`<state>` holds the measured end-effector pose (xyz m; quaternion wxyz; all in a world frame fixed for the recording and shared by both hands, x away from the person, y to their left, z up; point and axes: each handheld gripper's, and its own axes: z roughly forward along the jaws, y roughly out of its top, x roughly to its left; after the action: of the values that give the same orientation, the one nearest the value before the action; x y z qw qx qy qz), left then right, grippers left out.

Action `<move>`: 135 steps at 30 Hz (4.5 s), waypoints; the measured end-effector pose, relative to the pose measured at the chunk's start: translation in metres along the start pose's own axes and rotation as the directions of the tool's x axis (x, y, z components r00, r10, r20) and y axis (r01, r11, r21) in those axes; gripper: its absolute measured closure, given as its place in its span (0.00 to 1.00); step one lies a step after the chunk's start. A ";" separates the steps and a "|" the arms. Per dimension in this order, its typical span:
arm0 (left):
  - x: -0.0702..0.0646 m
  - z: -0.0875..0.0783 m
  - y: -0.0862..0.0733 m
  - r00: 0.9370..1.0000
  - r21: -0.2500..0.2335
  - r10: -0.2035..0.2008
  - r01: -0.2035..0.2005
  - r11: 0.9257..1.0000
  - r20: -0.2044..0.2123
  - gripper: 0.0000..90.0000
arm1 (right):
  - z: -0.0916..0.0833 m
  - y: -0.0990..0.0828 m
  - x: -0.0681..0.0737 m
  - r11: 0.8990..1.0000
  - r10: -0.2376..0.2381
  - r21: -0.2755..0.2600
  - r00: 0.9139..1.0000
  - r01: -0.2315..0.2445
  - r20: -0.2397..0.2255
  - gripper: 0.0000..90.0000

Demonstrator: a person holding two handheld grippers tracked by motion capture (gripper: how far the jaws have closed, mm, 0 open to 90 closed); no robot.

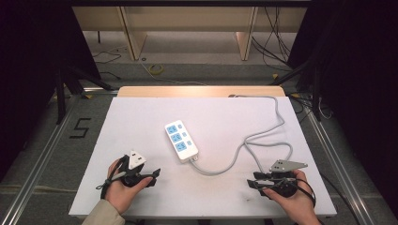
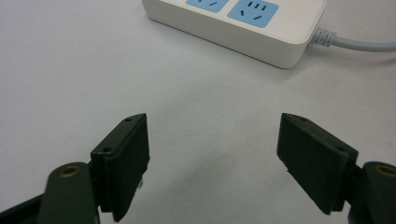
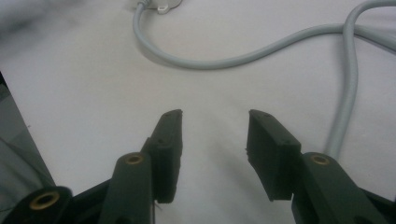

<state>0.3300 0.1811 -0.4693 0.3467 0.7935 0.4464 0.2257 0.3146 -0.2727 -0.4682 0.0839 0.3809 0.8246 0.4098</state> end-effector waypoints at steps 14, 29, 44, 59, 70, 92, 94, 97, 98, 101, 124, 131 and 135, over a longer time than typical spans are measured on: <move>0.001 0.001 -0.001 1.000 -0.004 0.005 -0.005 1.000 -0.006 0.27 | 0.000 0.002 0.001 1.000 -0.007 0.003 1.000 0.007 0.002 0.65; 0.000 0.002 -0.001 1.000 0.003 0.012 -0.012 1.000 -0.008 0.26 | 0.002 0.011 0.008 0.996 -0.064 0.062 0.998 0.063 0.029 0.92; -0.001 0.003 -0.001 1.000 0.009 0.013 -0.013 1.000 -0.005 0.26 | 0.005 0.026 0.010 0.990 -0.088 0.118 0.995 0.082 0.043 1.00; -0.002 0.004 -0.001 1.000 0.008 0.016 -0.016 1.000 -0.005 0.26 | 0.022 0.051 0.023 0.984 -0.084 0.158 0.996 0.082 0.010 1.00; -0.002 0.004 -0.001 1.000 0.007 0.016 -0.016 1.000 -0.003 0.26 | 0.033 0.064 0.032 0.981 -0.090 0.175 0.996 0.090 -0.006 1.00; -0.003 0.005 -0.001 1.000 0.007 0.021 -0.021 1.000 -0.004 0.26 | 0.048 0.087 0.041 0.975 -0.109 0.193 0.994 0.111 -0.020 1.00; -0.002 0.005 -0.001 1.000 0.007 0.021 -0.021 1.000 -0.004 0.26 | 0.051 0.090 0.042 0.974 -0.112 0.195 0.994 0.114 -0.021 1.00; -0.002 0.005 -0.001 1.000 0.008 0.021 -0.021 1.000 -0.004 0.26 | 0.053 0.092 0.043 0.973 -0.114 0.200 0.993 0.117 -0.022 1.00; -0.002 0.005 -0.001 1.000 0.008 0.021 -0.021 1.000 -0.004 0.26 | 0.053 0.092 0.043 0.973 -0.114 0.200 0.993 0.117 -0.022 1.00; -0.002 0.005 -0.001 1.000 0.005 0.021 -0.021 1.000 -0.004 0.26 | 0.056 0.096 0.044 0.971 -0.116 0.206 0.993 0.119 -0.025 1.00; -0.002 0.005 -0.001 1.000 0.007 0.020 -0.020 1.000 -0.002 0.26 | 0.069 0.122 0.045 0.946 -0.118 0.301 0.993 0.121 -0.026 1.00; -0.002 0.005 -0.001 1.000 0.006 0.020 -0.020 1.000 0.000 0.26 | 0.076 0.136 0.046 0.935 -0.128 0.330 0.991 0.131 -0.032 1.00; -0.003 0.005 -0.001 1.000 0.009 0.025 -0.025 1.000 0.002 0.26 | 0.081 0.143 0.047 0.930 -0.124 0.344 0.992 0.128 -0.032 1.00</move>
<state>0.3316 0.1771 -0.4737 0.3406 0.8006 0.4374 0.2273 0.3982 -0.1369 -0.4066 0.0381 0.3340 0.9068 0.2544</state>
